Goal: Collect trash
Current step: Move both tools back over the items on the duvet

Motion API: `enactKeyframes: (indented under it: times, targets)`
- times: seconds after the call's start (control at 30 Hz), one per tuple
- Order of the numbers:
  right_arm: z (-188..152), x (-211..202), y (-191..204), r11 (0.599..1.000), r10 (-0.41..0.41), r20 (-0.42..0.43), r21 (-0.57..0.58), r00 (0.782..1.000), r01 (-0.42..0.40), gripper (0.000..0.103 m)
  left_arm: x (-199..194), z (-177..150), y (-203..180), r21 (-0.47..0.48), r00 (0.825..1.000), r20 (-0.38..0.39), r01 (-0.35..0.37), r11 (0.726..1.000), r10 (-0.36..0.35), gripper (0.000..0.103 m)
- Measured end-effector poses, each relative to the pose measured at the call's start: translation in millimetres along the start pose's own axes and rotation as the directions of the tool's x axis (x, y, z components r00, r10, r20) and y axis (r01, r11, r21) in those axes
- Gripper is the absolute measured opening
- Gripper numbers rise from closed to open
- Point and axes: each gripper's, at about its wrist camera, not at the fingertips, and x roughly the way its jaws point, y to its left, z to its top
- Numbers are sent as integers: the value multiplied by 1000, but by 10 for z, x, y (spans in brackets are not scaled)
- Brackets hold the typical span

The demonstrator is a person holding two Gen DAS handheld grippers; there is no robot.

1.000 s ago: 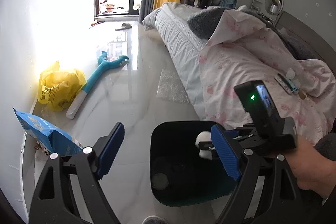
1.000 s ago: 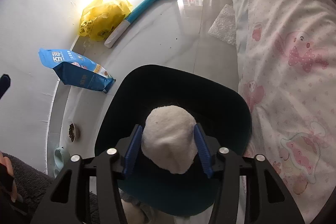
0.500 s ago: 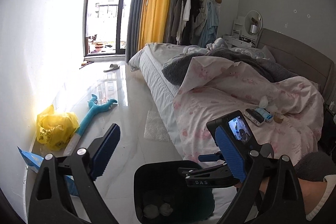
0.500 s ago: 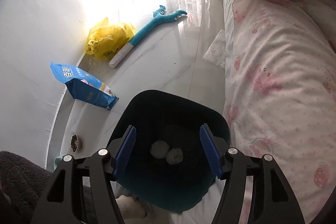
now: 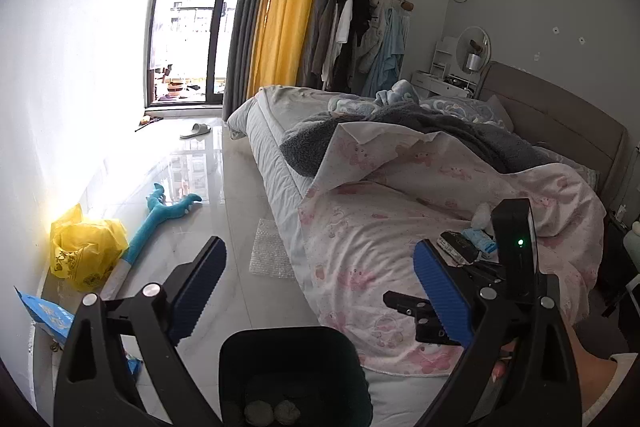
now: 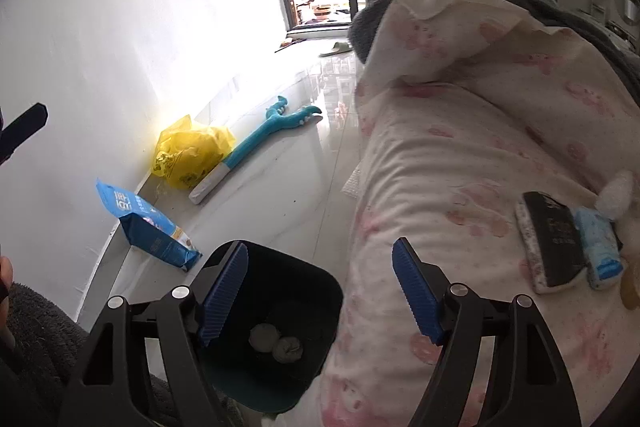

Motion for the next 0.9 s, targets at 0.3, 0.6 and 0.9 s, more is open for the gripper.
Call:
enactKeyframes:
  times: [0.3,0.6,0.9]
  targets:
    - [46,-341,-532,997,-70,57,-9,996,71,80,289,-3,-257,-11,999,-26,46,999,-46,97]
    - [-24,-487,-894,994,-102,62,-32,993,104,82,652,-58,-560,-22,993,-72,91,996,-93,97]
    - [12,-632,-1407,993,-116,78,-9,990,118,83,993,-139,-931,14,988,-104,116,993,-114,98]
